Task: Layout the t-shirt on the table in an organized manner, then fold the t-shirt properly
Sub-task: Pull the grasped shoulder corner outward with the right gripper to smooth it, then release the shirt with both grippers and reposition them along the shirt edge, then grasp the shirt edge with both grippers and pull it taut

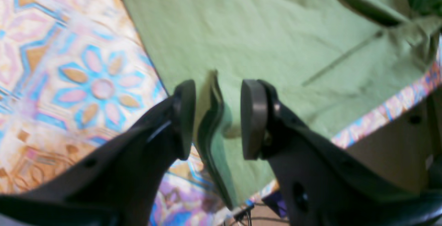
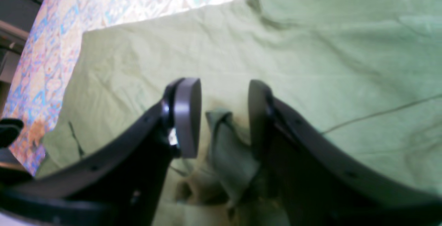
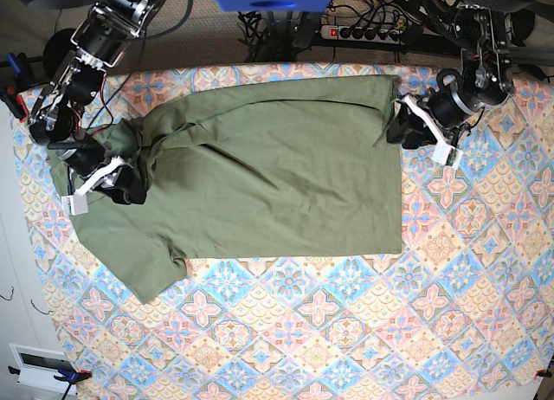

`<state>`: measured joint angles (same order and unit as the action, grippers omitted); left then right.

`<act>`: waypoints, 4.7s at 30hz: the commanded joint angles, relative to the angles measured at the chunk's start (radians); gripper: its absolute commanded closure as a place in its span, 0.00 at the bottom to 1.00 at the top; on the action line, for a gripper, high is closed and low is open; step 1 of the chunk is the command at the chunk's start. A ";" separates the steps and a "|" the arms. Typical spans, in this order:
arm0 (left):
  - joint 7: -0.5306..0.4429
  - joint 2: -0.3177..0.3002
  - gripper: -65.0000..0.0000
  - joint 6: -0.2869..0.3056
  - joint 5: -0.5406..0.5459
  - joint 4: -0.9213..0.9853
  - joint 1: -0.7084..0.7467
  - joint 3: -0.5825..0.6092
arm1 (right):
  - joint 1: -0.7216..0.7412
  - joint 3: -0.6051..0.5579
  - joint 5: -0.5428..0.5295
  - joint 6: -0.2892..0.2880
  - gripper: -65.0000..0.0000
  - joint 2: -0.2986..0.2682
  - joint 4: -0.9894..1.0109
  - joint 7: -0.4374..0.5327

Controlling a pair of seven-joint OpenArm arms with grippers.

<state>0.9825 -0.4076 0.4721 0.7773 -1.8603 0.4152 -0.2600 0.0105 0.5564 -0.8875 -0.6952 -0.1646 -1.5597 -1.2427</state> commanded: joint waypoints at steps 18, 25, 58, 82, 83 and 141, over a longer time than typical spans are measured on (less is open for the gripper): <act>-0.026 -0.015 0.69 0.003 0.003 -0.121 0.023 0.193 | -0.001 0.101 0.322 -0.003 0.66 -0.083 -0.003 0.050; -0.026 -0.009 0.69 0.001 -0.167 -0.046 -0.028 0.318 | -0.001 0.096 0.503 -0.003 0.66 -0.083 0.066 0.143; -0.221 -0.081 1.00 -0.006 -0.499 0.382 -0.055 0.169 | 0.033 0.024 0.569 -0.003 0.93 -0.191 0.336 0.136; -0.261 -0.135 1.00 -0.005 -0.496 0.440 -0.065 0.024 | -0.195 0.023 0.569 -0.003 0.94 -0.191 0.301 0.136; -0.261 -0.139 1.00 -0.005 -0.496 0.440 -0.065 0.023 | -0.208 0.023 0.568 -0.003 0.94 -0.191 0.279 0.136; -0.515 -0.099 1.00 -0.008 -0.529 0.758 -0.263 0.348 | -0.202 -0.120 0.568 -0.003 0.94 -0.238 0.135 0.134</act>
<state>0.2672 -0.4641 0.6758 0.4454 -1.1461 0.1318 0.0971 -0.1772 0.4286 -0.3817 -0.7063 -0.3832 -1.4242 -1.0470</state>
